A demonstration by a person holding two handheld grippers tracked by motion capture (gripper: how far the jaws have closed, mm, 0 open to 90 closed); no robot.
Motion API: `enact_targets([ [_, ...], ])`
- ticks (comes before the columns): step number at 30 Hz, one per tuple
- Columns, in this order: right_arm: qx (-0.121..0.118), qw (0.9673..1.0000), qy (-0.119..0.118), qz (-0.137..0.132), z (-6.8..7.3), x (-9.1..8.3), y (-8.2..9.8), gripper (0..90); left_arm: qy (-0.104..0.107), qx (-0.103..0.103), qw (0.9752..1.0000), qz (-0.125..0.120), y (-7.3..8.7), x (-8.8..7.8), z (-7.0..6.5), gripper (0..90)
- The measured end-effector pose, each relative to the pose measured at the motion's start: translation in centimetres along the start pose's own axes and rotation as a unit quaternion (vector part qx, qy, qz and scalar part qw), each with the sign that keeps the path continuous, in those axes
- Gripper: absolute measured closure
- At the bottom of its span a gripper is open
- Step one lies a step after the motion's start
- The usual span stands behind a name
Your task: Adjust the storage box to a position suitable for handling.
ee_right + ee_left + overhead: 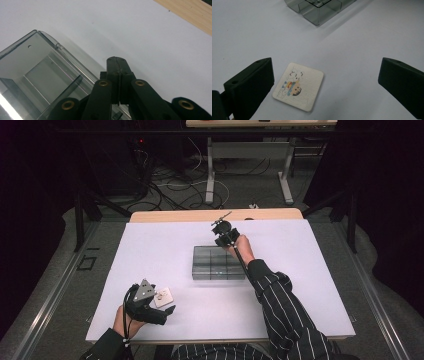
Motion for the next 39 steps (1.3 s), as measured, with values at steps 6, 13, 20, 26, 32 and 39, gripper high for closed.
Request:
enact_targets([
  [6,0.001,0.9999,-0.006,0.010,0.7,-0.5,0.6,90.0,0.000,0.001,1.0000,0.001,0.0,0.0,0.0,0.5],
  [13,-0.004,0.9999,-0.013,-0.003,1.4,-0.5,1.0,90.0,-0.001,-0.001,1.0000,-0.002,0.0,0.1,0.0,0.5],
  [20,-0.009,0.9996,-0.021,0.018,2.2,-1.0,1.5,90.0,0.000,0.000,1.0000,0.001,0.0,0.0,0.0,0.5],
  [26,-0.015,0.9983,-0.017,0.054,2.4,-1.8,2.2,90.0,0.000,0.000,1.0000,0.001,0.0,0.0,0.0,0.5],
  [32,-0.011,0.9981,-0.033,0.050,3.0,-2.1,2.6,90.0,0.000,-0.001,1.0000,-0.002,0.0,0.1,0.0,0.5],
  [39,-0.010,0.9990,-0.040,0.016,3.7,-1.8,2.8,90.0,-0.001,-0.001,1.0000,-0.002,-0.1,0.1,0.0,0.5],
])
Point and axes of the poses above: each handheld gripper's, and its own axes: x roughly forward along the jaws, y roughly out of its underside, z roughly to its left, the point moved 6 cm from there along x, roughly forward along the jaws, and after that the axes turned 12 degrees about -y, right-handed, at the moved point
